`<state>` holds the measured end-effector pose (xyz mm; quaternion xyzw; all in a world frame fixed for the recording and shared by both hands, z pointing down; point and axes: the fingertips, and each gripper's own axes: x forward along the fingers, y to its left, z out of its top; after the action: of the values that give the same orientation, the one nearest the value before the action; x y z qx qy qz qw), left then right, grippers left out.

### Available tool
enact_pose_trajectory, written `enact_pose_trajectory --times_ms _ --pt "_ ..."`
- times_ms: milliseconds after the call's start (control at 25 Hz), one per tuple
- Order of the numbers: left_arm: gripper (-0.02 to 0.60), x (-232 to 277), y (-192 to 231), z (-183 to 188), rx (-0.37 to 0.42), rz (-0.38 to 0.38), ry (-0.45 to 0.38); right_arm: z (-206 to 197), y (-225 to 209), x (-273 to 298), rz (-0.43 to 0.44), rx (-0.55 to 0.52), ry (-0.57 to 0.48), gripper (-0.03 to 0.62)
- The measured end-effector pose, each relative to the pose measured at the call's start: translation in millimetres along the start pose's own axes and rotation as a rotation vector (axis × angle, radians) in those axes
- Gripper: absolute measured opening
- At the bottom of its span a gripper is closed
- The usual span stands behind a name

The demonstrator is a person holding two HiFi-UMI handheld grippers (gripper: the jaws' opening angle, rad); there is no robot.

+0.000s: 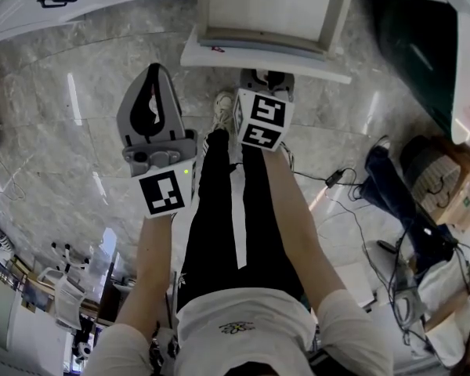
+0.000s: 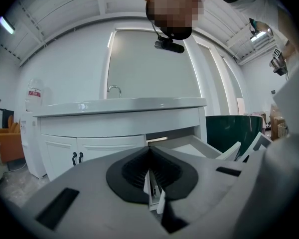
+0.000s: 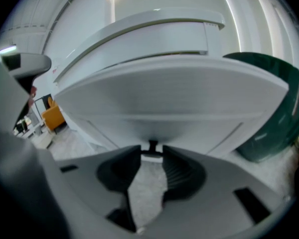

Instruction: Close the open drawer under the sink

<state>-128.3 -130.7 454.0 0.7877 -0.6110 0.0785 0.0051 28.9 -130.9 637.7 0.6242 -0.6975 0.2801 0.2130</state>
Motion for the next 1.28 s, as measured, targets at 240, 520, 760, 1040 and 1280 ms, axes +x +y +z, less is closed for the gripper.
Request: enact_pose_trajectory --times_ms 240,520,760,1040,1280 --pt "0.02 3 8 -3 0.003 0.012 0.024 2 1 -11 0.02 -0.027 0.011 0.149" --pt "0.02 16 17 7 0.017 0.029 0.006 34 5 -22 0.034 -0.033 -0.047 0.144" --pt "0.02 23 20 10 0.005 0.042 0.003 55 8 -21 0.034 -0.045 -0.056 0.143" --pt "0.02 26 18 10 0.017 0.031 0.01 64 7 -20 0.003 -0.003 -0.093 0.143" --pt "0.02 24 25 2 0.025 0.035 0.028 82 -1 -8 -0.024 0.019 -0.118 0.144"
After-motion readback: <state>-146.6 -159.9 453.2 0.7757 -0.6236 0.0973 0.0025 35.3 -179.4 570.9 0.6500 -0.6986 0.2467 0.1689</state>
